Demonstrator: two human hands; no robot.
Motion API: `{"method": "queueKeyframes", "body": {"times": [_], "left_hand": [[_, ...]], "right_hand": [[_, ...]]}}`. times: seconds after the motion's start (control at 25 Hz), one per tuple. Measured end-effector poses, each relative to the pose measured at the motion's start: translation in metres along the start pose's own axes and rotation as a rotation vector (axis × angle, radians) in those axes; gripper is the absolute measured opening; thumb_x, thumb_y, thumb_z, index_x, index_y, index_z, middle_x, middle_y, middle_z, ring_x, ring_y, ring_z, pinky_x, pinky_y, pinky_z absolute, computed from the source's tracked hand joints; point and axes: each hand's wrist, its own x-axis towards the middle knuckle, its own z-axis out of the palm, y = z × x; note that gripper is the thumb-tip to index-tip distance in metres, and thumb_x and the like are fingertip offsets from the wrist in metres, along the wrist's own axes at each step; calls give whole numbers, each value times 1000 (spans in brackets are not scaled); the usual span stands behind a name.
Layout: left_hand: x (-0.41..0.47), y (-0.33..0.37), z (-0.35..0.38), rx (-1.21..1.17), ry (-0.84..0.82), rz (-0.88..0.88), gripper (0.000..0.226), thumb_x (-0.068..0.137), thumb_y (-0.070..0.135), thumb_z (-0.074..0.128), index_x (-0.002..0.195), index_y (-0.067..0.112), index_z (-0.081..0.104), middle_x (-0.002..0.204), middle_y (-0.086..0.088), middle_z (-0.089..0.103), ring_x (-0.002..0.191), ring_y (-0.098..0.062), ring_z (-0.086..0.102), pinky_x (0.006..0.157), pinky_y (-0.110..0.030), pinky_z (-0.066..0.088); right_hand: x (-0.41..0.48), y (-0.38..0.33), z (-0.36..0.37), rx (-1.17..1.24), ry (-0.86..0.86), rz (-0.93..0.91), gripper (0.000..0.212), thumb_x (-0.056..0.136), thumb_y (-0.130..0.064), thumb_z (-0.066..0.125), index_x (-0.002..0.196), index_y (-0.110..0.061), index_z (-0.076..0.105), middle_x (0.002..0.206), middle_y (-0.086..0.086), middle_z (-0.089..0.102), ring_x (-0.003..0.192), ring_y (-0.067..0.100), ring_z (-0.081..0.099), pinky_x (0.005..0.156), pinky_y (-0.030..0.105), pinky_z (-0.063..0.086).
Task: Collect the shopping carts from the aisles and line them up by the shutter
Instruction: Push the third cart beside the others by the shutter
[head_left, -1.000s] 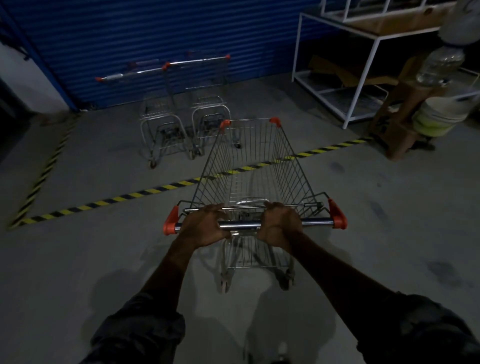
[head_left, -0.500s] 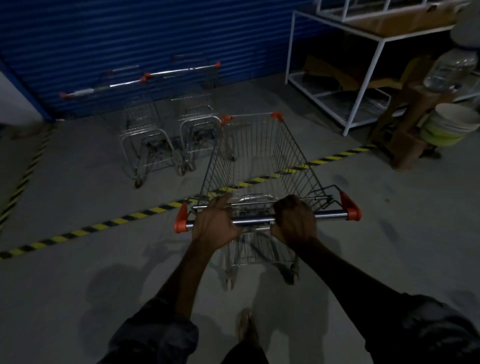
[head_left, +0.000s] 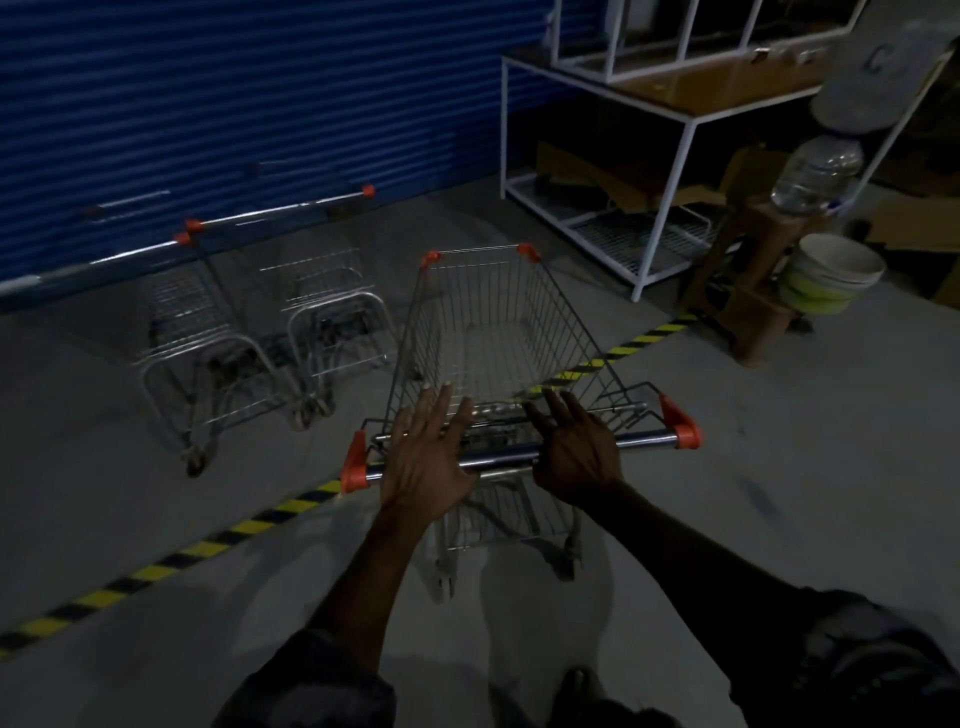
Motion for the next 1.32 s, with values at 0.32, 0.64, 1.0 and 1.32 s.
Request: {"method": "queueKeyframes", "body": {"times": [0.32,0.64,1.0,1.32], "left_hand": [[157,-54,23,-91,-310,-51,74,78,52,74,146,32,53,152,8,51,137,-18,50,108,-32,43],[325,-110,78,-155,-405,-117,77,72,64,70,144,44,52,159,16,39,145,-13,39,117,-33,36],[477,-186,128,-258,-382,-125,54,70,55,82,122,41,71,146,24,50,135,3,46,109,-18,39],[601,-291,153,-274,-384,-169,34,69,46,84,96,27,79,140,31,54,110,2,63,85,-17,49]], "right_hand": [[152,27,-11,-66,25,40,43,74,-44,55,109,-27,73,127,-3,69,95,27,73,72,32,53],[321,73,-47,-71,-26,-49,40,78,-47,56,108,-25,72,116,-2,71,95,27,72,73,32,53],[499,109,-65,-63,-29,-189,50,82,-52,59,129,-35,62,150,-5,52,111,26,68,83,34,52],[666,84,-71,1,-7,-221,60,77,-48,57,136,-40,58,154,-9,48,121,25,63,95,38,49]]}}
